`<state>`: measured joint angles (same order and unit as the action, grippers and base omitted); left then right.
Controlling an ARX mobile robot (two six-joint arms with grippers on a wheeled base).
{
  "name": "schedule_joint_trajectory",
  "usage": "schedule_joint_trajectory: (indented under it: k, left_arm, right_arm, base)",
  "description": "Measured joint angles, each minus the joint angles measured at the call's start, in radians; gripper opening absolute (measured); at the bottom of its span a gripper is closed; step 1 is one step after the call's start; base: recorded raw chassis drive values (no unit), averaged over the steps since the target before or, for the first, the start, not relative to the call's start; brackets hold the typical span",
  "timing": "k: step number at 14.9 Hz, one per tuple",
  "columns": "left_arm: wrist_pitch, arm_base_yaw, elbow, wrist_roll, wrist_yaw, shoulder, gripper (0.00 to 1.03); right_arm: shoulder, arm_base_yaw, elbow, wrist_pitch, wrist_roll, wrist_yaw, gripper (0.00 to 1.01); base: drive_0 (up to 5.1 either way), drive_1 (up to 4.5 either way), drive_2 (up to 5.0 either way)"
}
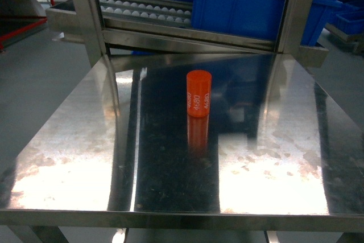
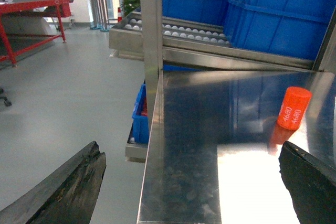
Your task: Pick capacitor and pack into box
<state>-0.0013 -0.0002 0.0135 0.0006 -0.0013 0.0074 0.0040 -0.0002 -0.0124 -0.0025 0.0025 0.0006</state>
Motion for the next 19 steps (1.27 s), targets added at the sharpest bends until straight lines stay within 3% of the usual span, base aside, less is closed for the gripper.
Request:
schedule_joint_trajectory:
  k: [19]
  left_arm:
    - [-0.005,-0.004,0.000,-0.001,-0.010,0.001,0.98]
  right_arm:
    - [0.000,0.000,0.000,-0.003,0.000,0.000,0.98]
  base:
    - [0.0,0.00,0.0]
